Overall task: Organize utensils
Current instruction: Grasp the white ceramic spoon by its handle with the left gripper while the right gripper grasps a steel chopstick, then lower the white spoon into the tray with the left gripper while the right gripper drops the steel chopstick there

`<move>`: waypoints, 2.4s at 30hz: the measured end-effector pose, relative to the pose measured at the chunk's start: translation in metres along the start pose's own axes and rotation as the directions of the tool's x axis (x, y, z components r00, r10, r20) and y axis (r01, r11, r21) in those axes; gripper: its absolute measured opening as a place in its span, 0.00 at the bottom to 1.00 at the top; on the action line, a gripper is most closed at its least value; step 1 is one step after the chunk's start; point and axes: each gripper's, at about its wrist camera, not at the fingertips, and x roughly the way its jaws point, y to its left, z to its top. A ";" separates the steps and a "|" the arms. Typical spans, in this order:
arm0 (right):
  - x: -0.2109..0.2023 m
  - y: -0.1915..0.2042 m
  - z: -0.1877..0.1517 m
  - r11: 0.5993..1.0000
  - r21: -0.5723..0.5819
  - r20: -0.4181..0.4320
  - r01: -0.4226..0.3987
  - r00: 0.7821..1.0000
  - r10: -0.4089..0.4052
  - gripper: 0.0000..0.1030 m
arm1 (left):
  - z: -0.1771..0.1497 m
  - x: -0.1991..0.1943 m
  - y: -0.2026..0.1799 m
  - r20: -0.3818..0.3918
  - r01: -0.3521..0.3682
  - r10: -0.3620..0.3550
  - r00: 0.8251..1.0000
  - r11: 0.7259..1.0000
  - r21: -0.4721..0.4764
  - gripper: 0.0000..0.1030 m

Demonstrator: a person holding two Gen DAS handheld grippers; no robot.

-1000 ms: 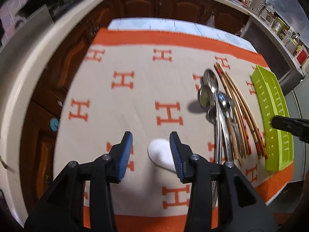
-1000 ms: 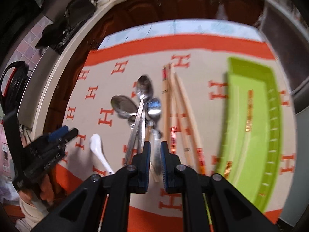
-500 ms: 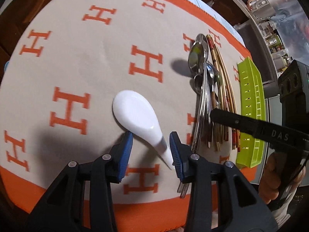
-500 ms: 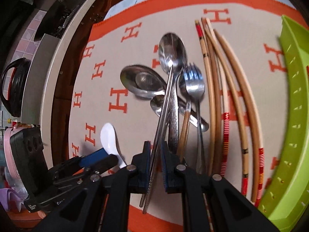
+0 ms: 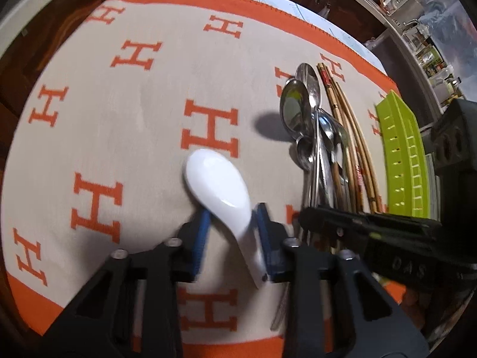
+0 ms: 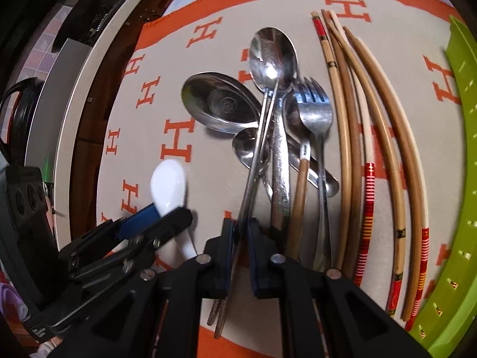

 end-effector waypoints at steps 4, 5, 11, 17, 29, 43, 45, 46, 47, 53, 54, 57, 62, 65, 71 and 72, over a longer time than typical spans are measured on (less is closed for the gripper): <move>-0.005 0.003 -0.006 0.999 -0.019 0.033 0.035 0.999 -0.034 0.06 | 0.000 0.001 -0.001 -0.003 0.025 -0.025 1.000 1.000 0.013 0.06; -0.007 0.002 -0.006 0.999 -0.017 0.037 0.030 0.999 -0.030 0.06 | -0.001 0.001 -0.002 0.000 0.017 -0.017 1.000 1.000 0.018 0.06; -0.010 -0.014 -0.009 1.000 0.025 0.027 0.000 1.000 0.000 0.06 | -0.003 -0.002 0.006 -0.003 0.034 -0.034 0.999 0.999 0.001 0.06; -0.015 -0.014 -0.015 1.000 0.015 0.059 -0.011 0.998 0.010 0.06 | -0.008 -0.007 0.012 -0.007 0.027 -0.027 1.000 1.000 -0.007 0.06; -0.112 -0.036 -0.043 0.999 0.017 0.263 -0.039 0.964 0.033 0.06 | -0.015 -0.049 -0.025 0.020 0.077 -0.080 0.997 0.992 0.095 0.06; -0.195 -0.156 -0.023 0.967 0.165 0.286 0.192 0.930 -0.233 0.06 | -0.005 -0.077 -0.207 0.027 0.154 -0.181 0.983 0.897 0.413 0.06; -0.177 -0.172 -0.016 0.962 0.166 0.231 0.217 0.940 -0.252 0.06 | -0.004 -0.067 -0.227 0.013 0.152 -0.174 0.985 0.890 0.429 0.06; -0.169 -0.176 -0.016 0.959 0.167 0.210 0.228 0.943 -0.260 0.06 | -0.003 -0.062 -0.236 0.007 0.147 -0.166 0.986 0.888 0.436 0.06; -0.162 -0.180 -0.014 0.956 0.170 0.189 0.239 0.944 -0.270 0.06 | -0.004 -0.056 -0.245 0.003 0.141 -0.159 0.987 0.885 0.444 0.06; -0.151 -0.200 -0.015 0.958 0.213 0.171 0.191 0.958 -0.229 0.07 | -0.003 -0.023 -0.274 -0.029 0.123 -0.124 0.992 0.877 0.464 0.06; -0.154 -0.200 -0.017 0.959 0.216 0.182 0.186 0.957 -0.226 0.07 | -0.003 -0.018 -0.278 -0.040 0.130 -0.125 0.991 0.877 0.462 0.06; -0.167 -0.202 -0.026 0.963 0.225 0.230 0.147 0.953 -0.200 0.09 | -0.007 -0.006 -0.287 -0.056 0.137 -0.125 0.991 0.877 0.460 0.06; -0.185 -0.204 -0.042 0.960 0.247 0.300 0.131 0.932 -0.204 0.16 | -0.010 0.011 -0.298 -0.076 0.139 -0.117 0.990 0.875 0.463 0.06; -0.187 -0.208 -0.050 0.956 0.264 0.311 0.124 0.928 -0.206 0.16 | -0.011 0.021 -0.301 -0.086 0.127 -0.099 0.991 0.879 0.459 0.06; -0.187 -0.215 -0.058 0.949 0.287 0.312 0.131 0.924 -0.222 0.16 | -0.013 0.024 -0.302 -0.068 0.087 -0.063 0.996 0.880 0.468 0.07; -0.187 -0.216 -0.059 0.949 0.289 0.313 0.129 0.924 -0.221 0.16 | -0.014 0.022 -0.302 -0.062 0.086 -0.064 0.996 0.878 0.471 0.10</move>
